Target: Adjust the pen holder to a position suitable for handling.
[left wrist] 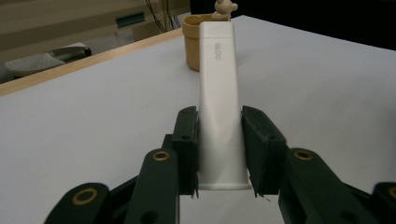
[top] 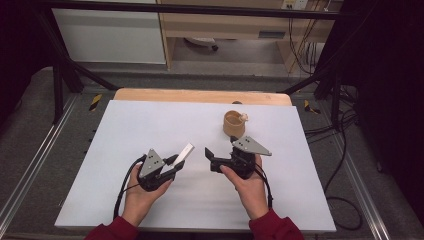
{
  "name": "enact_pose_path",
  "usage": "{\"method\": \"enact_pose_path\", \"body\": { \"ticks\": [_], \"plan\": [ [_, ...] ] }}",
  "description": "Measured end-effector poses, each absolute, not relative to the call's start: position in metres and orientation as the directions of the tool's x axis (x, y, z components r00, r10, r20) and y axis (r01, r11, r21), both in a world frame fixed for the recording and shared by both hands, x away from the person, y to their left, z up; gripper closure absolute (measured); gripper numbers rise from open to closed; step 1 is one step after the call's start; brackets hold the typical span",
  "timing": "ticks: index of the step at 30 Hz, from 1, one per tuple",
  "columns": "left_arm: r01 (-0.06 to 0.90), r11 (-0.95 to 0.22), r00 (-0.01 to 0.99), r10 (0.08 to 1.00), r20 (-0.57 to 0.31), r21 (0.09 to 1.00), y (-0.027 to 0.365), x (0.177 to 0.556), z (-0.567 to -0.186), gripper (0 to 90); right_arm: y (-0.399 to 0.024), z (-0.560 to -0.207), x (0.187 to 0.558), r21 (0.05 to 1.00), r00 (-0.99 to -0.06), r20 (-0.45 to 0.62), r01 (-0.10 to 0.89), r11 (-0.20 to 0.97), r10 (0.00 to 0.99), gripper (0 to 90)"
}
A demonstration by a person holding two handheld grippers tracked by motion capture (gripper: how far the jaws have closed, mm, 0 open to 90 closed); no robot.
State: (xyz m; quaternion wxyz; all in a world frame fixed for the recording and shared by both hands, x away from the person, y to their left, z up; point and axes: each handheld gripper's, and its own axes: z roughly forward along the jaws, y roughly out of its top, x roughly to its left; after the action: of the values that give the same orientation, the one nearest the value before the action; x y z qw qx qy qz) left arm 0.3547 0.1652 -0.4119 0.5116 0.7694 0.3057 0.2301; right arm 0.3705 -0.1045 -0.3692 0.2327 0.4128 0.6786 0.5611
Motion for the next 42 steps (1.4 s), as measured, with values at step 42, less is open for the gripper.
{"method": "enact_pose_path", "body": {
  "ticks": [42],
  "plan": [
    [0.179,-0.27,0.726,0.685,0.059,0.946,0.147,0.34,-0.413,67.6,-0.085,-0.386,0.365,0.903,-0.6,0.361,0.416,-0.108,0.713,14.0]
  ]
}}
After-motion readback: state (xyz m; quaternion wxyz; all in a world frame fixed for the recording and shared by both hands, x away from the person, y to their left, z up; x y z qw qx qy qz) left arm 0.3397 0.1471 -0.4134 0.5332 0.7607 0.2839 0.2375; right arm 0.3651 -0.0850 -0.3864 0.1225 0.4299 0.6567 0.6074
